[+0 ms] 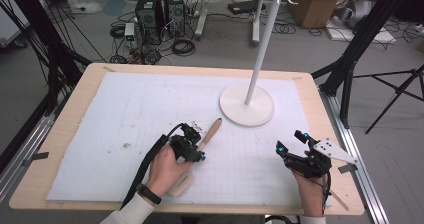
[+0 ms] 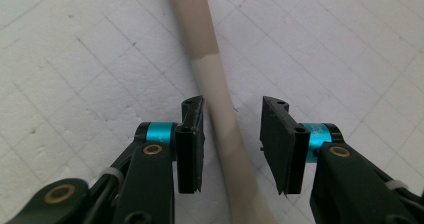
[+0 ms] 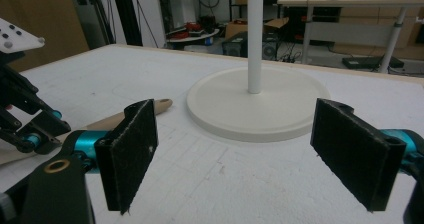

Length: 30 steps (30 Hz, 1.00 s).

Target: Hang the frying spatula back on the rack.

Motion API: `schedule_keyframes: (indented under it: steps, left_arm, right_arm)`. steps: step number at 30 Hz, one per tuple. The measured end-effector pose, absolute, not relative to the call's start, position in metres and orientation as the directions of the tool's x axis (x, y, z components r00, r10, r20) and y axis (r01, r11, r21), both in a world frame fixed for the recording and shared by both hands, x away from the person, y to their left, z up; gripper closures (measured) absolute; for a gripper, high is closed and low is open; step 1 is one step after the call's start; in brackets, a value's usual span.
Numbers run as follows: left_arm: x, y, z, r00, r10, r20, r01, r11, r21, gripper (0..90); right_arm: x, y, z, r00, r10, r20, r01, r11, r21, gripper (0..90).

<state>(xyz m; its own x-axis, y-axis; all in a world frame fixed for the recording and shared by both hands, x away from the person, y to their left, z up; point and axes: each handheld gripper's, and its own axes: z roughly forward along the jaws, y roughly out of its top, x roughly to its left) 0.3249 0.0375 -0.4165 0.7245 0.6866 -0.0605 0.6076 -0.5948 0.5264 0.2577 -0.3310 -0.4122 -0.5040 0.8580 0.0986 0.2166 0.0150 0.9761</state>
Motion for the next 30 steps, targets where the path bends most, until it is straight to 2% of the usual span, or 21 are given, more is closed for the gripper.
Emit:
schedule_keyframes:
  steps: [7,14,30]
  left_arm:
    - [0.3245,0.0357,-0.4163,0.718,0.694,-0.041,0.611,-0.601,0.515,64.3]
    - [0.327,0.0345,-0.4149,0.716,0.698,-0.027,0.616,-0.613,0.494,70.8]
    - [0.328,0.0308,-0.4138,0.706,0.708,-0.019,0.63,-0.615,0.474,72.7]
  right_arm:
    - [0.2579,-0.3318,-0.4122,-0.504,0.858,0.1,0.213,0.011,0.977,17.7]
    - [0.2584,-0.3312,-0.4124,-0.508,0.856,0.099,0.215,0.015,0.976,17.7]
    - [0.2595,-0.3304,-0.4127,-0.512,0.852,0.11,0.222,0.008,0.975,17.7]
